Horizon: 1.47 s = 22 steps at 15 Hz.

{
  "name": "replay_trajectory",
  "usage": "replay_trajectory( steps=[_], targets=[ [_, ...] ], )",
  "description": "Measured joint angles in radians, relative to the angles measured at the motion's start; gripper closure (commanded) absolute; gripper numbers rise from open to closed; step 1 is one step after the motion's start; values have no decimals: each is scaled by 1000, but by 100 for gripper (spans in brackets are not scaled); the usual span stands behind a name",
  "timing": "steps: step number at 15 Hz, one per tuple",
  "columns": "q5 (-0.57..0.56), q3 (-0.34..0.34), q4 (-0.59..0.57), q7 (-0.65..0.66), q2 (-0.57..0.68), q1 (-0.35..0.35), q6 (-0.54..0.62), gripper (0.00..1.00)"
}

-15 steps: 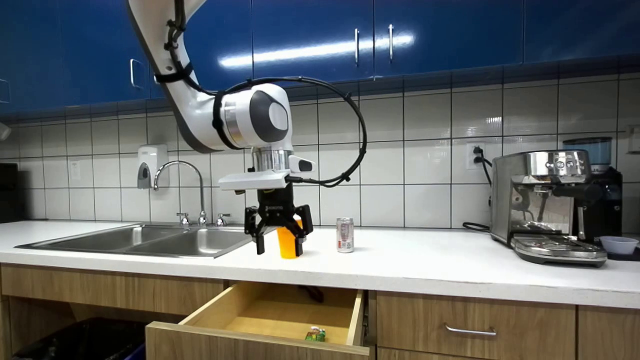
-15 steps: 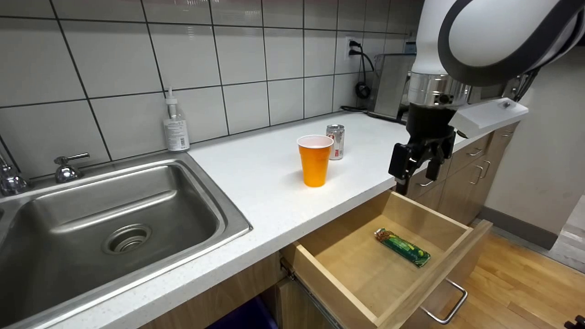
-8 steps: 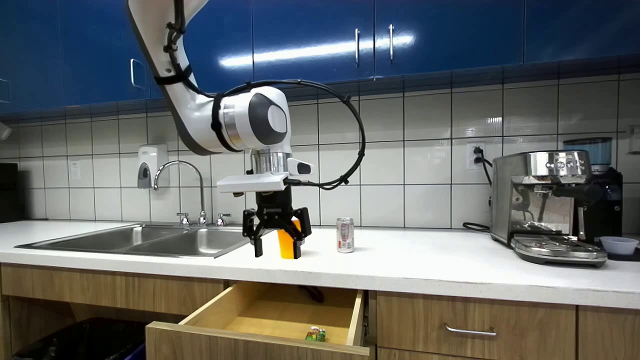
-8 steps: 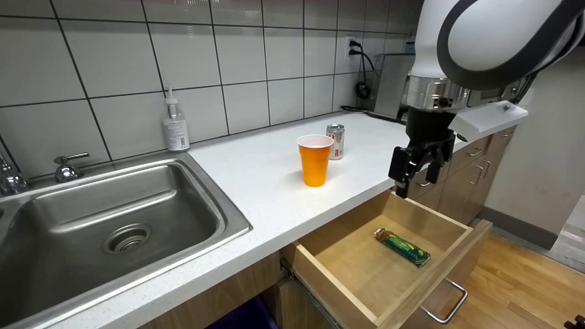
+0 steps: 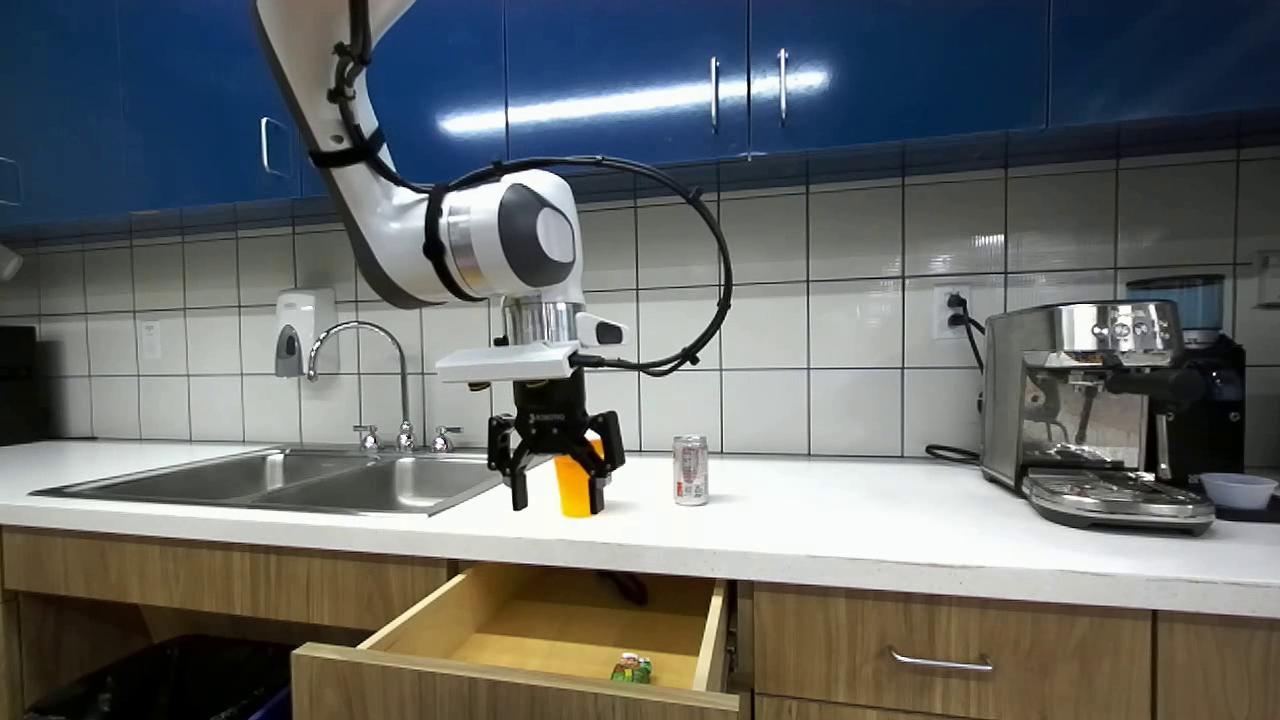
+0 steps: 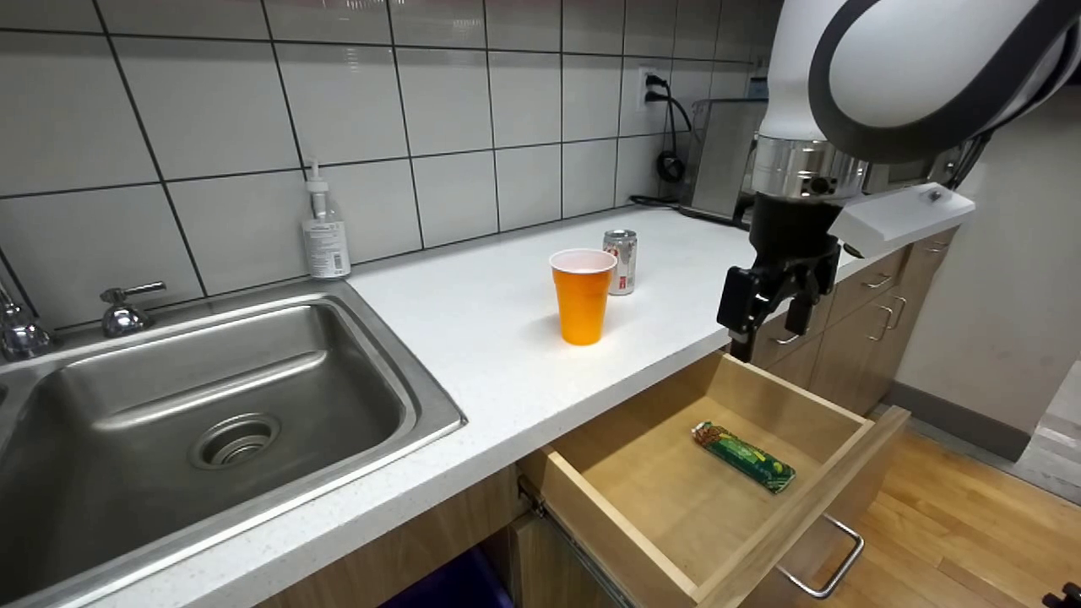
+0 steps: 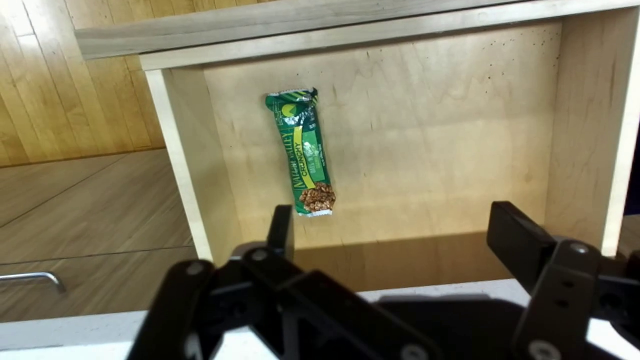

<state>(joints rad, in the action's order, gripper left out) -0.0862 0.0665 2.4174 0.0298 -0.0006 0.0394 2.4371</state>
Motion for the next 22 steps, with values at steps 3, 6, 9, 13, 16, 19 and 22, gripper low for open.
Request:
replay_trajectory(
  steps=[3,6,9,13,16,19,22],
  targets=[
    [-4,9,-14,0,-14,4,1,0],
    [-12,21,-37,0,-32,17,1,0],
    [-13,34,-69,2,-45,33,1,0],
    [-12,47,-125,17,-43,49,1,0],
    [-10,52,-176,30,-24,52,1,0],
    [-11,56,-241,32,19,55,1,0],
    [-11,65,-310,32,76,56,1,0]
  ],
)
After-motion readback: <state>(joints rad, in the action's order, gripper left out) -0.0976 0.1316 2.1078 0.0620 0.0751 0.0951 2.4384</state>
